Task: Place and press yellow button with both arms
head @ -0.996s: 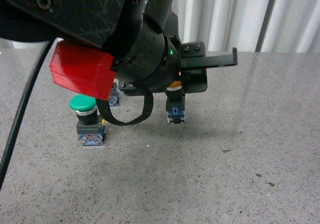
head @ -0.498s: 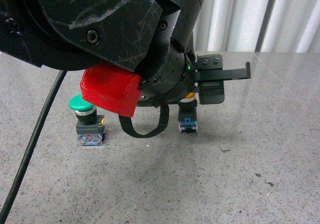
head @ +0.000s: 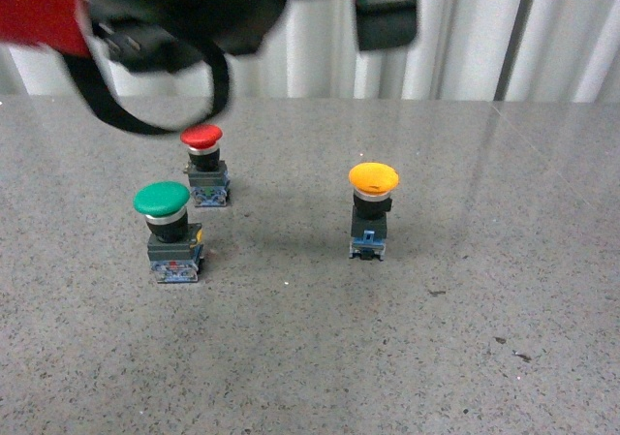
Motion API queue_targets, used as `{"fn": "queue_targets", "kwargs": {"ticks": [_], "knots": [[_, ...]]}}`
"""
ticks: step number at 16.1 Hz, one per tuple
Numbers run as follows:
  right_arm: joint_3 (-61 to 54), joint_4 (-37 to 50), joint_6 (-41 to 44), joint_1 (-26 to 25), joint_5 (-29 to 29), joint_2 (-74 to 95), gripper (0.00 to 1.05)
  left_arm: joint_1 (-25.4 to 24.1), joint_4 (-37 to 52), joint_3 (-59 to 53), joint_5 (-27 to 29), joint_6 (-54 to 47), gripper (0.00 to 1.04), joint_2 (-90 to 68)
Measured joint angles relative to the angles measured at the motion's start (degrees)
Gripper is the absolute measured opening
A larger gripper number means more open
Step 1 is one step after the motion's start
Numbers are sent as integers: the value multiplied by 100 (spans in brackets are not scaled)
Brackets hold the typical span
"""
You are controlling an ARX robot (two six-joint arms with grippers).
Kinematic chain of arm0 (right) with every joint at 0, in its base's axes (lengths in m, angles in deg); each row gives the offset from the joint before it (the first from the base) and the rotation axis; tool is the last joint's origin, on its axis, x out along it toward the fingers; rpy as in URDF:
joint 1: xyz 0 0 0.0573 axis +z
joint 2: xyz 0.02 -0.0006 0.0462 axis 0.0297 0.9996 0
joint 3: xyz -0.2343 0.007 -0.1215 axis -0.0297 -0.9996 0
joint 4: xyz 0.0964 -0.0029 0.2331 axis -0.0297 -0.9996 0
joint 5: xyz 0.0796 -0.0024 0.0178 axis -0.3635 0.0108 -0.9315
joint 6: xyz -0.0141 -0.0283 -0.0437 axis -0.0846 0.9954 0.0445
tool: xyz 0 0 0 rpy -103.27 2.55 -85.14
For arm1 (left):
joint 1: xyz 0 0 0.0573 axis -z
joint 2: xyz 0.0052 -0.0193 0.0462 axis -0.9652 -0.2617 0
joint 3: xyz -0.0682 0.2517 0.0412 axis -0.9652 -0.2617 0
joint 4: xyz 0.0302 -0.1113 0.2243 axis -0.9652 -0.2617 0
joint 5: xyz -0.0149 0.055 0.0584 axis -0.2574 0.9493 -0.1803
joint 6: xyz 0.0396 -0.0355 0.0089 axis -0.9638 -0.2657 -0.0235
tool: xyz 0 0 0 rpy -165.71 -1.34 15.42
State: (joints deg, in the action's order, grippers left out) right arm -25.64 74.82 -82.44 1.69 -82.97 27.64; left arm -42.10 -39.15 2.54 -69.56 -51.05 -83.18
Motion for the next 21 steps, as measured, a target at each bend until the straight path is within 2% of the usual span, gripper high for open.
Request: {"fn": "queue_targets", "kwargs": {"ticks": [2,6,8,9,11,14,17,20,21], "knots": [[0,0,0,0,-2,0,98,-481,264,-551,623,-861,98,1045],[0,0,0,0,0,0,98,-1058,203,-1843,835,-2304,98,3491],[0,0,0,0,0,0,98,-918,-107,-2406,1132,-2719,98,4623],[0,0,0,0,0,0,98,-662,-391,-2699,1211,-2793,96,5112],[0,-2,0,0,0,0,98,-302,-481,-3781,935,-2026,73,6212],[0,0,0,0,-2,0,98,-1263,-494,-4688,168,-1547,35,7112],[0,0,2,0,-2,0,98,-1932,-529,-5112,-542,-1438,1,7569],[0,0,0,0,0,0,98,-2430,-579,-5410,-1047,-1445,2,7938],[0,0,0,0,-2,0,98,-2664,-896,-5449,-1401,-1445,2,8190]]}}
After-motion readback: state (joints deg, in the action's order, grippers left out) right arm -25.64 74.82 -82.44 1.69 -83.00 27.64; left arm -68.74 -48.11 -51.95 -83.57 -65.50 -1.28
